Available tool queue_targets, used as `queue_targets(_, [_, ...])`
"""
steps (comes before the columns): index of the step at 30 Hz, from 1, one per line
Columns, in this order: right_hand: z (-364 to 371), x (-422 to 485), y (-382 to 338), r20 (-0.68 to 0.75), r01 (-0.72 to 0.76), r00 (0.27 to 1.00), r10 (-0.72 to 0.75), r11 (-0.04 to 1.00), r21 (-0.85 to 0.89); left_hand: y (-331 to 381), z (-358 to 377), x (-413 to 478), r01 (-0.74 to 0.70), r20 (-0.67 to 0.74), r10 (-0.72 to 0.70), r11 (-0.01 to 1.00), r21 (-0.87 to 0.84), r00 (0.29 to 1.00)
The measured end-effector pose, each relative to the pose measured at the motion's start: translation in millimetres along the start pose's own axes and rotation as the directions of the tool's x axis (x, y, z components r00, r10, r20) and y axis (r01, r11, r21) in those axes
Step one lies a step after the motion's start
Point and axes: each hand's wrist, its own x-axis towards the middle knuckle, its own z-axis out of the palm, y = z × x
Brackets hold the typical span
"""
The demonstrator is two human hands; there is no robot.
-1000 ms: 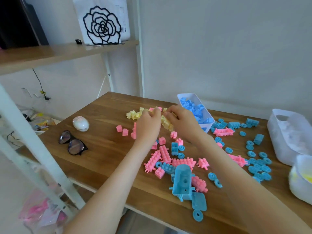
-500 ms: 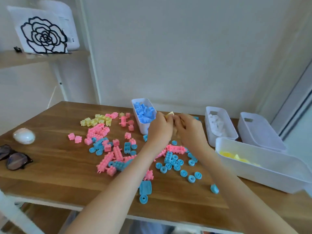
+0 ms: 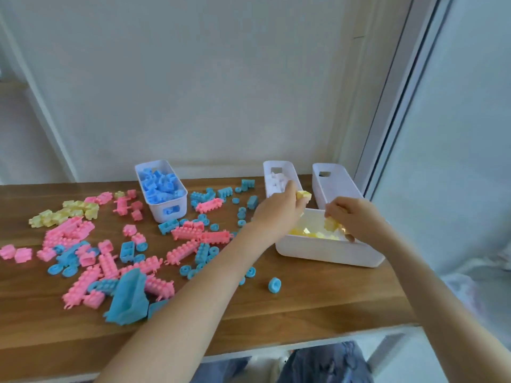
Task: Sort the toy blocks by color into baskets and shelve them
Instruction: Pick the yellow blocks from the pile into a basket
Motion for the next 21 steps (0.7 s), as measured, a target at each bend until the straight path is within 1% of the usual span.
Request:
queue_targets(1, [-2, 0, 8, 0.007, -0.01, 1.0, 0.01, 1.0, -0.023, 3, 5, 3, -0.02, 0.047, 0.018, 0.999, 0.032, 0.999])
queue_targets(2, [-4, 0, 16, -0.006, -0.009, 1.0, 0.009, 0.999, -0.045, 5, 11, 8, -0.034, 0.115, 0.031, 0.999, 0.029, 0.993])
queue_targets(3, [-4, 2, 22, -0.031, 0.002, 1.0, -0.004, 0.999, -0.053, 6, 15, 11, -0.039, 0.193, 0.038, 0.999, -0.002, 0.98])
queue_targets(5, [-8, 5, 31, -0.083, 0.013, 0.996, -0.014, 1.0, -0.014, 8, 22, 15, -0.02, 0.329, 0.036, 0.998, -0.052, 0.944])
queue_targets(7, [-11, 6, 35, -0.09, 0.021, 0.996, -0.02, 1.0, 0.01, 8, 24, 16, -0.021, 0.367, 0.029, 0.999, -0.027, 0.93])
queue_targets(10, [-14, 7, 33, -0.045, 0.043, 0.998, -0.045, 0.998, -0.035, 6, 19, 12, -0.018, 0.328, 0.045, 0.996, -0.085, 0.944])
queue_targets(13, [-11, 5, 22, -0.021, 0.084, 0.996, -0.087, 0.989, -0.121, 1, 5, 4, -0.016, 0.243, 0.049, 0.99, -0.137, 0.969])
queue_targets(15, [-7, 5, 8, -0.032, 0.119, 0.991, -0.126, 0.976, -0.18, -7, -5, -2, -0.033, 0.187, 0.058, 0.99, -0.134, 0.981])
queue_targets(17, [0, 4, -13, -0.023, 0.156, 0.986, -0.164, 0.967, -0.203, -16, -16, -9, -0.04, 0.153, 0.057, 0.993, -0.114, 0.987])
queue_targets(19, [11, 4, -39, 0.033, 0.229, 0.973, -0.226, 0.956, -0.185, -30, -27, -18, -0.026, 0.111, 0.035, 0.996, -0.087, 0.993])
queue_targets(21, [31, 5, -71, 0.129, 0.321, 0.944, -0.302, 0.934, -0.159, -49, -42, -30, -0.009, 0.047, 0.012, 0.998, -0.059, 0.999])
